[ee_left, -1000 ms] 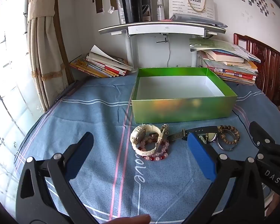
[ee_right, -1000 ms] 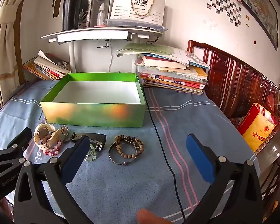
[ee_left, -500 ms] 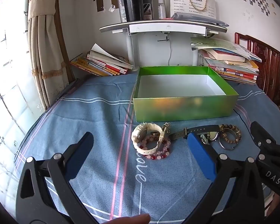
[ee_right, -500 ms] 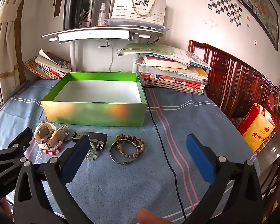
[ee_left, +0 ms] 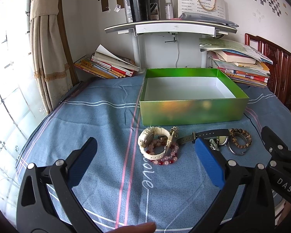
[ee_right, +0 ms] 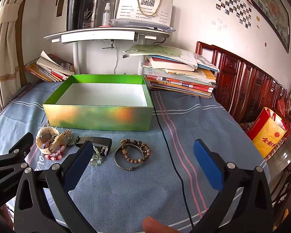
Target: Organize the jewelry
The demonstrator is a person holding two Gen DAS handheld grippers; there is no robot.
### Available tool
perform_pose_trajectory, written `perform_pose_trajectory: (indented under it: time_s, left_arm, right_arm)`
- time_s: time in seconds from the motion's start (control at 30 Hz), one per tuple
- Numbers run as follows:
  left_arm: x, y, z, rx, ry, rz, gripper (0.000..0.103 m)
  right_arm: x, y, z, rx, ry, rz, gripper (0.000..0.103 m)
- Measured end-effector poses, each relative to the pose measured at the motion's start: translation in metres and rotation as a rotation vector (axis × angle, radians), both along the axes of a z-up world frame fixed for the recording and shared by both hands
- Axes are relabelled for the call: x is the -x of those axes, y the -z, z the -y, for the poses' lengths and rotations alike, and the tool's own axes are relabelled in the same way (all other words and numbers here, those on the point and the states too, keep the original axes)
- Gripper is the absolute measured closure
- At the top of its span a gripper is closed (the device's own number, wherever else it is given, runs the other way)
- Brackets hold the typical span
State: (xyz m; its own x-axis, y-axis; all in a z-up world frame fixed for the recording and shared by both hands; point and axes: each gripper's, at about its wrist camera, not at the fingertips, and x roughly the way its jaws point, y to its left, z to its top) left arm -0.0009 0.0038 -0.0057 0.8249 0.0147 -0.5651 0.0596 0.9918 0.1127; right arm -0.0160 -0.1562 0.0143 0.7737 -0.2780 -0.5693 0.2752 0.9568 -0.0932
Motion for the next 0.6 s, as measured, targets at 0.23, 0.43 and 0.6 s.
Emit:
perform_pose_trajectory:
  time_s: [0.23, 0.43, 0.6]
  left_arm:
    - [-0.0007, -0.0003, -0.0016, 0.0, -0.002, -0.002, 0.004]
    - [-0.0017, 0.0007, -0.0019, -0.004, -0.003, -0.009, 0.004]
    - [-0.0018, 0.0019, -0.0019, -0.006, -0.004, -0.011, 0.004]
  right_arm:
    - [-0.0017, 0.0009, -0.0037, -0.001, 0.0, -0.004, 0.002]
    - [-0.0029, 0.001, -0.0048, -0.002, -0.001, -0.006, 0.002]
    - [0.0003, 0.0052, -0.0031, -0.004, -0.004, -0.008, 0.002]
